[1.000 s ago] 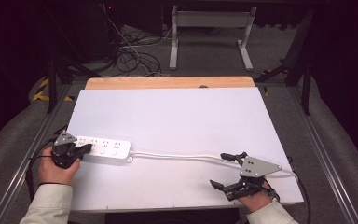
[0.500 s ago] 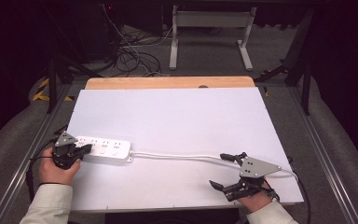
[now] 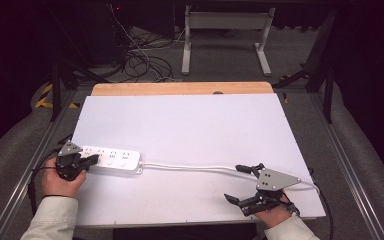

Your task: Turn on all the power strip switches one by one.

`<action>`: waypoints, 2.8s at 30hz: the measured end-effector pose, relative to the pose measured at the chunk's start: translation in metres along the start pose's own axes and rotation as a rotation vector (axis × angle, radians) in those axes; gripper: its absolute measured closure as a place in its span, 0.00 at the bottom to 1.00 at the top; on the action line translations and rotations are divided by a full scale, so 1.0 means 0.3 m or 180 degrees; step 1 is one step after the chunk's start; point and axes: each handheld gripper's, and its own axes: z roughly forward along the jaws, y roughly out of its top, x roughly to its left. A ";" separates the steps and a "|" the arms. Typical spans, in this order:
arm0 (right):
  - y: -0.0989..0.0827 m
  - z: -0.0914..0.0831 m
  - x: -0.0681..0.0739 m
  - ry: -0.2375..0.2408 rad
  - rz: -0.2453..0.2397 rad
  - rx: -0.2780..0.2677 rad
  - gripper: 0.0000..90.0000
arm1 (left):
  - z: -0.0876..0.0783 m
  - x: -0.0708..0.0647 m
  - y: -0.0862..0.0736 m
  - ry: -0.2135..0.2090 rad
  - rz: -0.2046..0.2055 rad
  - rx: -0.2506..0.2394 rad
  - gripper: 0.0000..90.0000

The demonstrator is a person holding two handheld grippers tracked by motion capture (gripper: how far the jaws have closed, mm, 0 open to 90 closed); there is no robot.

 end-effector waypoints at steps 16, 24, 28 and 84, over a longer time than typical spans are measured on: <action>-0.001 -0.004 0.002 0.0002 -0.0018 -0.0007 0.10 | 0.012 -0.007 0.004 -0.0020 -0.0104 -0.0023 1.00; -0.002 -0.006 0.005 0.0001 -0.0017 -0.0006 0.10 | 0.010 0.006 -0.013 -0.0099 -0.0221 -0.0088 1.00; -0.002 -0.005 0.005 -0.0002 -0.0022 -0.0003 0.10 | -0.002 -0.029 0.000 0.0102 -0.0079 -0.0067 1.00; 0.000 0.000 0.011 0.0037 -0.0065 0.0022 0.10 | 0.024 -0.107 0.018 -0.0149 0.0096 -0.0108 1.00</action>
